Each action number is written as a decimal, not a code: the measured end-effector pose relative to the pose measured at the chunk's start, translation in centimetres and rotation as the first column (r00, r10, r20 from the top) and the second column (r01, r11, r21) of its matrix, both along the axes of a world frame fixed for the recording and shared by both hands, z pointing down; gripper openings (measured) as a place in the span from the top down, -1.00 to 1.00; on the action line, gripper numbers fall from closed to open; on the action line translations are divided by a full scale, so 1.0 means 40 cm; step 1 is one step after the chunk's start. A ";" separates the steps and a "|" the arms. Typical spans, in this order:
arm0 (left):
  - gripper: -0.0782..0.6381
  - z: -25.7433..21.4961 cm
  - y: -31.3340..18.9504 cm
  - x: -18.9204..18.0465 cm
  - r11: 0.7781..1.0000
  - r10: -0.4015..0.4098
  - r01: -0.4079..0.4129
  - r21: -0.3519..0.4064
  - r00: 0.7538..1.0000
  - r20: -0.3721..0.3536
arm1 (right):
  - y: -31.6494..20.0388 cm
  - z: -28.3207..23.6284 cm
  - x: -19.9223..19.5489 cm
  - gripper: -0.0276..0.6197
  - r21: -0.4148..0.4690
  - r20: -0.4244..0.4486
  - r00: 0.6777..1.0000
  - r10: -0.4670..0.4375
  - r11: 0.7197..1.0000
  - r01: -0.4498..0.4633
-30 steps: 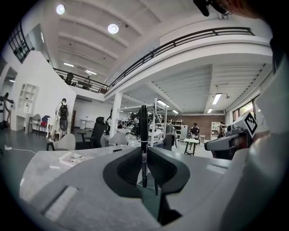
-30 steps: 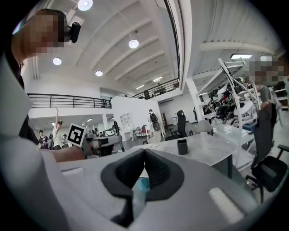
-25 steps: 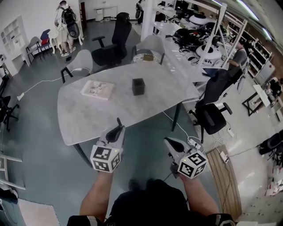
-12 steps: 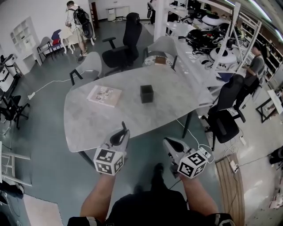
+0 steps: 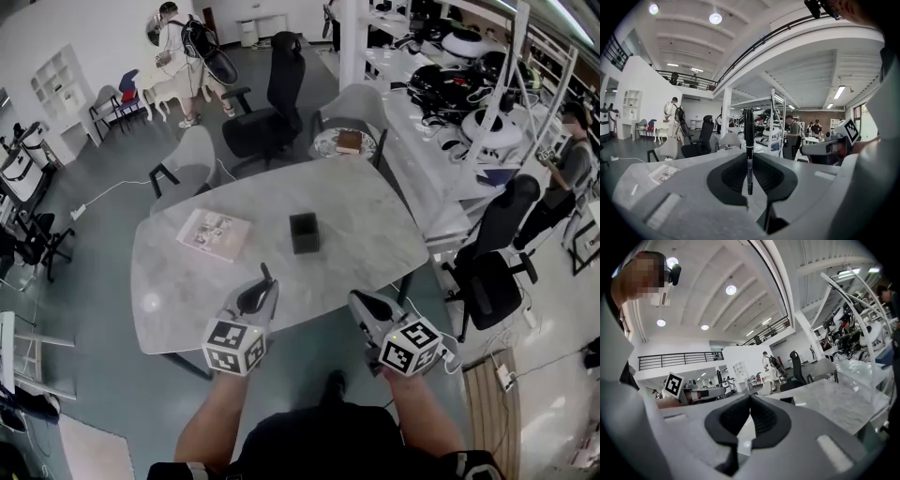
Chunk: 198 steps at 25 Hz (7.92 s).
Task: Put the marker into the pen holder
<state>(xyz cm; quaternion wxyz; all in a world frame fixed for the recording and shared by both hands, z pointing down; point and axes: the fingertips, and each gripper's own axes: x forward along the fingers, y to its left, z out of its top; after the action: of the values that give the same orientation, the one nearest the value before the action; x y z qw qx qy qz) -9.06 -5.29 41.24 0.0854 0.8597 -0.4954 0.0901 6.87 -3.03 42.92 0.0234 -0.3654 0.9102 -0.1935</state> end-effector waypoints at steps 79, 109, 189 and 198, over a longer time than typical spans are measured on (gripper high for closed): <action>0.66 0.486 -0.913 0.188 0.935 0.068 -0.051 -0.350 0.997 0.037 | -0.759 0.197 0.084 0.91 -0.154 -0.071 0.997 -0.027 0.988 0.016; 0.65 0.562 -0.896 0.210 0.904 0.185 -0.032 -0.426 0.928 0.322 | -0.768 0.210 0.084 0.91 -0.177 -0.069 0.997 -0.025 0.984 0.012; 0.63 0.629 -0.869 0.171 0.808 0.333 -0.035 -0.588 0.851 0.407 | -0.755 0.246 0.085 0.91 -0.216 -0.064 0.997 -0.052 0.976 0.037; 0.62 0.625 -0.872 0.178 0.819 0.352 -0.061 -0.571 0.839 0.415 | -0.760 0.246 0.080 0.91 -0.219 -0.067 0.996 -0.058 0.975 0.042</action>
<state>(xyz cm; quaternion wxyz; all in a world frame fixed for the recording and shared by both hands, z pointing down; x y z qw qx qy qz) -1.95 -40.18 66.22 0.1791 0.7973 -0.3548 0.4543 10.05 -33.45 52.77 -0.0547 -0.3493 0.8928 -0.2790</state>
